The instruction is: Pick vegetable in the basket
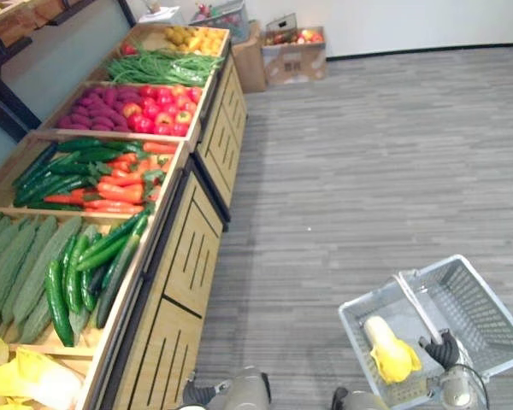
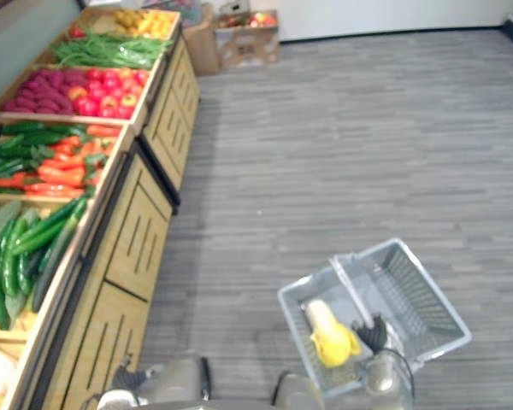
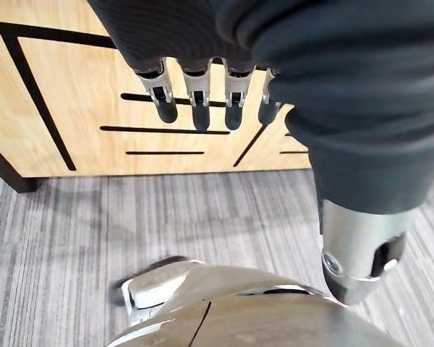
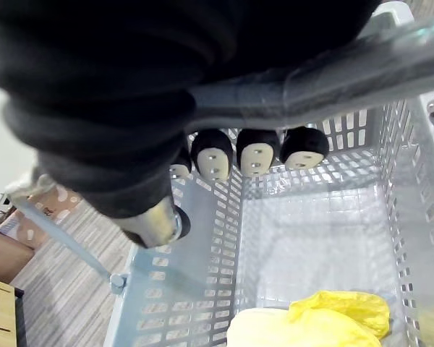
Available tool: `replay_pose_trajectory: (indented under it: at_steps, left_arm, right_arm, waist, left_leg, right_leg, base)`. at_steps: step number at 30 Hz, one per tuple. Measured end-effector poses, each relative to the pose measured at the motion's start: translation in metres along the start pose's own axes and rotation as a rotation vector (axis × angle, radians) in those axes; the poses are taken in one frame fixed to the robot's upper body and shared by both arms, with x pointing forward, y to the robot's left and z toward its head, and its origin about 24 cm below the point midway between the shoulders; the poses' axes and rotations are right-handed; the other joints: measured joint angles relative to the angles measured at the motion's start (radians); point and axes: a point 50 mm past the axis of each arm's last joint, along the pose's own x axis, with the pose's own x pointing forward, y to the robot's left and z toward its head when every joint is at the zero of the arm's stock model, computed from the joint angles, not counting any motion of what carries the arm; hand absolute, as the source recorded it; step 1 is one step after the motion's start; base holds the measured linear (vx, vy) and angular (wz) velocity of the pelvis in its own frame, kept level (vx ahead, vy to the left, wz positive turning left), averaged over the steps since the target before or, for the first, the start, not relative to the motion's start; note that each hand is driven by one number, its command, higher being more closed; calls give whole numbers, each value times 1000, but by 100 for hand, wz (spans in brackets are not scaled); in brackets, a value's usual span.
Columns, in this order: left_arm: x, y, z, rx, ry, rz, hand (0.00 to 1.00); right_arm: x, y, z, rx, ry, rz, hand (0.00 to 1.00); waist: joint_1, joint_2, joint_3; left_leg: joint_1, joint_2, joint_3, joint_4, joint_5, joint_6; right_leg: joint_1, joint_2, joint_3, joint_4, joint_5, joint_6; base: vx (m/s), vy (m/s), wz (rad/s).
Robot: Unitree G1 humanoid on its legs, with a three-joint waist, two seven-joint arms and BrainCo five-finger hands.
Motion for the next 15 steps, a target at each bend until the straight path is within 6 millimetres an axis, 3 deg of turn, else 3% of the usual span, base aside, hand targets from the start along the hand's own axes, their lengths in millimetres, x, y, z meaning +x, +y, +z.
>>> replay_pose_trajectory:
  at_steps: [1,5,6,7,9,11,12,14,15]
  left_arm:
    - [-1,0,-1,-5,6,1,0]
    - [-4,-4,-8,-3,26,-11,0]
    - [-5,-4,-13,2,43,-13,0]
    - [-4,3,-18,25,53,-3,0]
    - [-4,7,-25,49,74,4,0]
    - [-4,11,-30,66,93,6,0]
    - [-5,10,-31,83,99,-3,0]
    - [-5,11,-32,106,96,-10,0]
    - [-6,8,-32,119,94,-23,0]
  right_arm:
    - [2,1,4,-6,-15,6,100]
    - [3,5,9,-32,-44,28,100]
    - [1,12,12,-34,-50,52,100]
    - [-2,22,14,-32,-55,85,100]
    - [-2,29,18,-29,-65,109,100]
    - [-2,29,16,-29,-60,112,100]
    - [0,28,17,-22,-58,105,100]
    - [2,32,20,-10,-54,111,100]
    - [2,35,19,-6,-43,121,100]
  waist:
    - [0,1,0]
    - [10,16,-10]
    - [22,11,-20]
    - [33,-36,-27]
    - [34,-77,-54]
    - [37,-84,-69]
    - [31,-81,-83]
    - [25,-78,-82]
    - [21,-73,-79]
  left_leg:
    - [-4,-5,-2,-98,34,-10]
    - [5,-13,-2,-212,99,-10]
    - [20,-28,6,-195,187,-9]
    - [16,-63,21,-142,162,6]
    - [-16,-101,45,-32,69,31]
    - [-13,-127,60,19,22,65]
    - [0,-140,68,35,-11,87]
    - [60,-156,81,22,-43,111]
    - [99,-157,82,7,-56,125]
  right_leg:
    - [10,-6,0,2,-11,18]
    - [52,-14,18,-21,-50,86]
    - [77,-32,52,-43,-58,108]
    - [95,-64,98,-76,-52,122]
    - [94,-107,167,-85,-4,148]
    - [81,-132,213,-37,19,160]
    - [34,-145,254,77,41,171]
    - [-76,-149,290,338,151,181]
    - [-120,-149,292,464,241,182]
  base:
    - [272,123,4]
    - [361,289,-9]
    - [457,443,-49]
    - [460,415,-44]
    - [354,288,-25]
    - [382,345,-20]
    - [429,374,-15]
    - [335,276,-5]
    - [300,240,11]
